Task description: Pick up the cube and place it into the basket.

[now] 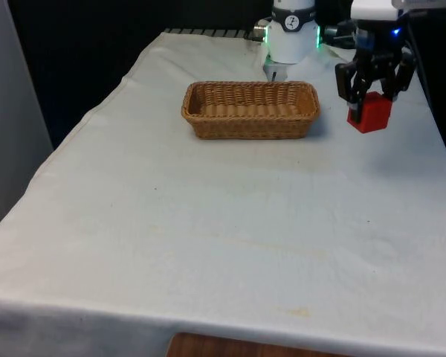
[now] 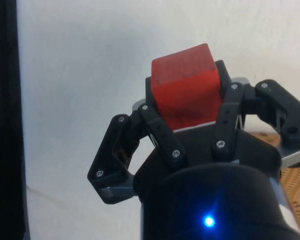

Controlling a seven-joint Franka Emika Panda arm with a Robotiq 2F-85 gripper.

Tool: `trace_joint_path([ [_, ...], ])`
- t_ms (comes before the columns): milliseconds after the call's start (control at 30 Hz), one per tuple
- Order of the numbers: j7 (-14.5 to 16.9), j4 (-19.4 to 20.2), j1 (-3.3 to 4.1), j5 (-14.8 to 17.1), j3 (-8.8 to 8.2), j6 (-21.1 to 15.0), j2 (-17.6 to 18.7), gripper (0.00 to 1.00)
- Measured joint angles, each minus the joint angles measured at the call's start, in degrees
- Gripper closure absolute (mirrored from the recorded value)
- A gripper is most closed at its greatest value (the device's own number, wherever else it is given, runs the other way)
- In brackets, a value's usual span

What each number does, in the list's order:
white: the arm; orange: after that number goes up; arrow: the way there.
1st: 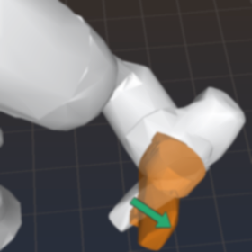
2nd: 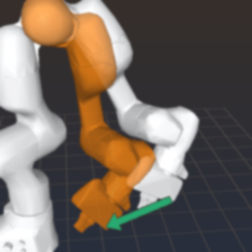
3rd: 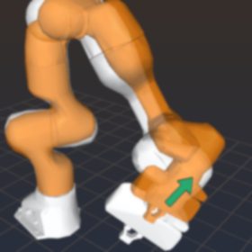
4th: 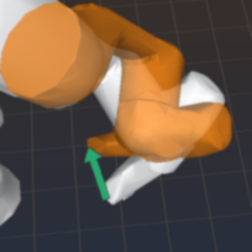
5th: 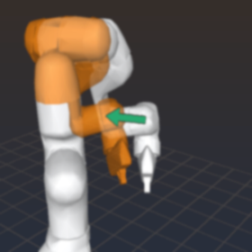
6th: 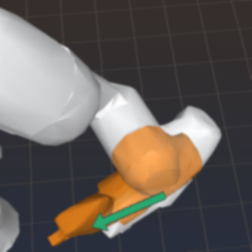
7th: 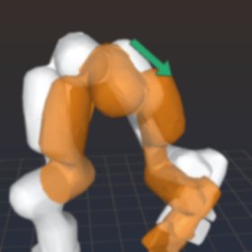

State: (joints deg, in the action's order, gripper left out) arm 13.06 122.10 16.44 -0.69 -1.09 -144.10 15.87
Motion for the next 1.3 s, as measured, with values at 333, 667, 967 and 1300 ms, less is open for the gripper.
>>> trace_joint_path([
  [333, 0.9, 5.5, -0.17, -0.7, -0.86, -0.2, -4.7, 0.97],
  [667, 2.5, 11.6, -0.23, -1.1, -1.89, -0.2, -10.2, 0.97],
  [967, 3.4, 16.2, -0.4, -2.1, -2.81, -0.2, -14.4, 0.97],
  [1300, 6.3, 22.0, -0.69, -2.1, -4.3, -1.0, -19.2, 0.97],
])
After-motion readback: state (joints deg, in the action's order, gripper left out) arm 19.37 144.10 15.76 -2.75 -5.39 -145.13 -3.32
